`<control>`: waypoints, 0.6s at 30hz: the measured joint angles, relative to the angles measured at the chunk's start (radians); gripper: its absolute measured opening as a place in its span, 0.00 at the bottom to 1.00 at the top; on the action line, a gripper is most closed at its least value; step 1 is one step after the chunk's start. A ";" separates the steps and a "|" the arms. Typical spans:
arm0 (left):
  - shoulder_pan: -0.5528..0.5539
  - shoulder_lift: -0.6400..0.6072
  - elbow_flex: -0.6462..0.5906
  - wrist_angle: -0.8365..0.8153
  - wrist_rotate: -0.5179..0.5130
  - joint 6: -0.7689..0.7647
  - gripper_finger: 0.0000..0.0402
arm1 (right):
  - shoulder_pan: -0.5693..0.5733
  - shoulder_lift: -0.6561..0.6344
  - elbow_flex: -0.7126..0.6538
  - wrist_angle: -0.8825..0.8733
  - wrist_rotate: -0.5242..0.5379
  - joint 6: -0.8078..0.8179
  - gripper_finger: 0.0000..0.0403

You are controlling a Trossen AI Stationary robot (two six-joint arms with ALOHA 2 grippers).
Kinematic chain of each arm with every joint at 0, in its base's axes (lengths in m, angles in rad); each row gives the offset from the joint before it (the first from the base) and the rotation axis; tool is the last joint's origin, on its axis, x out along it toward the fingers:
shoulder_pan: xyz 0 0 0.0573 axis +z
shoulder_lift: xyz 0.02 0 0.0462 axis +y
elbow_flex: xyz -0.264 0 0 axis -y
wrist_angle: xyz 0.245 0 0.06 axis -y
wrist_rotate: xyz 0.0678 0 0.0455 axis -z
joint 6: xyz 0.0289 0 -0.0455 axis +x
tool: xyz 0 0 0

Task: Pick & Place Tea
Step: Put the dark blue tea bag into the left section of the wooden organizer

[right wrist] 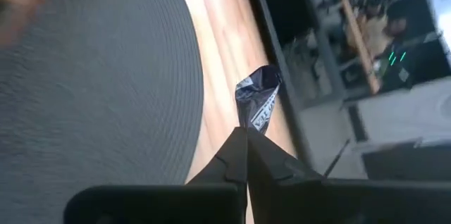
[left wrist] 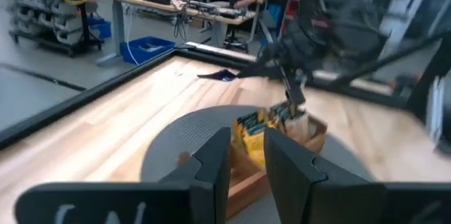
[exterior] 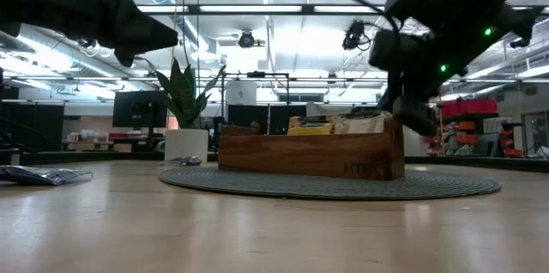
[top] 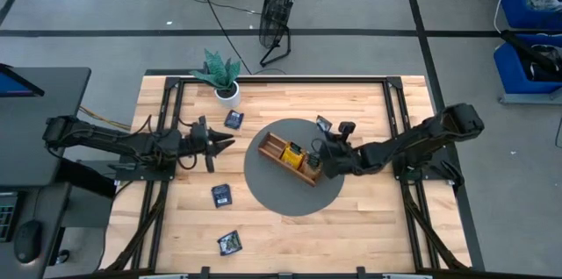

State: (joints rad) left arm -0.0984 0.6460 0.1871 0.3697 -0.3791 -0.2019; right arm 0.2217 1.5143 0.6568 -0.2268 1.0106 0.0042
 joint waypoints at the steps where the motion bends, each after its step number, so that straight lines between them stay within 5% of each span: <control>1: 0.002 0.001 0.000 0.007 0.002 -0.033 0.22 | 0.018 0.000 0.008 0.000 0.013 -0.019 0.00; 10: 0.002 0.002 0.000 0.031 0.036 -0.338 0.22 | 0.178 0.000 0.082 0.040 0.162 -0.206 0.00; 18: 0.006 0.002 0.000 0.056 0.037 -0.502 0.25 | 0.261 0.003 0.090 0.313 0.157 -0.570 0.00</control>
State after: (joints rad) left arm -0.0920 0.6476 0.1871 0.4253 -0.3425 -0.7041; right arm 0.4832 1.5173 0.7471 0.0860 1.1673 -0.5657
